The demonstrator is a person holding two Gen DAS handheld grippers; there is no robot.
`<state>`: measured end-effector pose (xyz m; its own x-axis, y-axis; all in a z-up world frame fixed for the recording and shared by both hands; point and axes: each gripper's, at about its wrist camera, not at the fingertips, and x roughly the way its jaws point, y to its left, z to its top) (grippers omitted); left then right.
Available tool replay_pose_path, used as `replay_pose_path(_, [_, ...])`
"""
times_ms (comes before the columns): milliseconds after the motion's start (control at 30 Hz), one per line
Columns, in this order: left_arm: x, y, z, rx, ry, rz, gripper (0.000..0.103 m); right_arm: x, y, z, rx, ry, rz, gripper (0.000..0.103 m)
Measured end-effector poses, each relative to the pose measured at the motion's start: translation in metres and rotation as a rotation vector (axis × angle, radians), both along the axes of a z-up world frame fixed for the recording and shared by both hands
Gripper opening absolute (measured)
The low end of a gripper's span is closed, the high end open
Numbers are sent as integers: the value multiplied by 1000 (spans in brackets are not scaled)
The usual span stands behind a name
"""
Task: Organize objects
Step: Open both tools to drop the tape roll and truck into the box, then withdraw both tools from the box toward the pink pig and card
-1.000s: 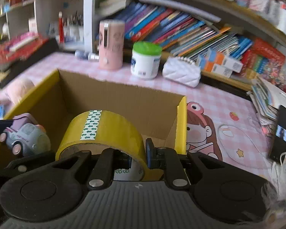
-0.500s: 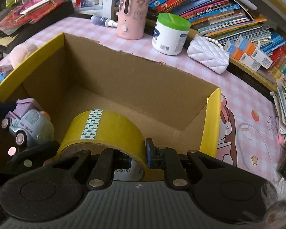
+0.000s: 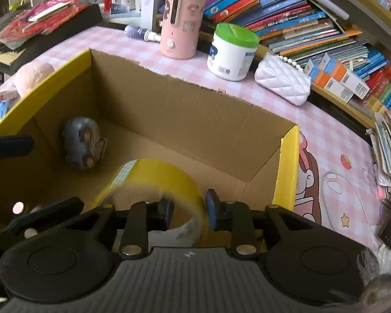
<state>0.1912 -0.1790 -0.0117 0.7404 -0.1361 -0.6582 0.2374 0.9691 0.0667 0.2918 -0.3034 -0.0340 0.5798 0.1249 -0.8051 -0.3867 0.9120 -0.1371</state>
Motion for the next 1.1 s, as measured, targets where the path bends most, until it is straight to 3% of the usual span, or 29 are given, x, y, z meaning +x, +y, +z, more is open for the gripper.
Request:
replay_pose_path(200, [-25,11,21,-32,-77,5,70,-19,-1,17,18,-57,-28,39])
replay_pose_path(300, [-37,22,32,-58,-114,30,74,-35,-4,30,53,-92,-53,52])
replay_pose_path(533, [-66,59,49,-146,-167,126,80,-85,-2,61,124,-199,-113,63])
replay_pose_path(667, [-84,79,53,-163,-210,164,84,-119,4,74,169,-246,-162,64])
replay_pose_path(867, [-105,110,44,-176,-174,188,85,-173,30,74,210,-319,-252,72])
replay_pose_path(1100, [-129,145,30,-185,-94,198,86,-210,72,51,223,-234,-289,72])
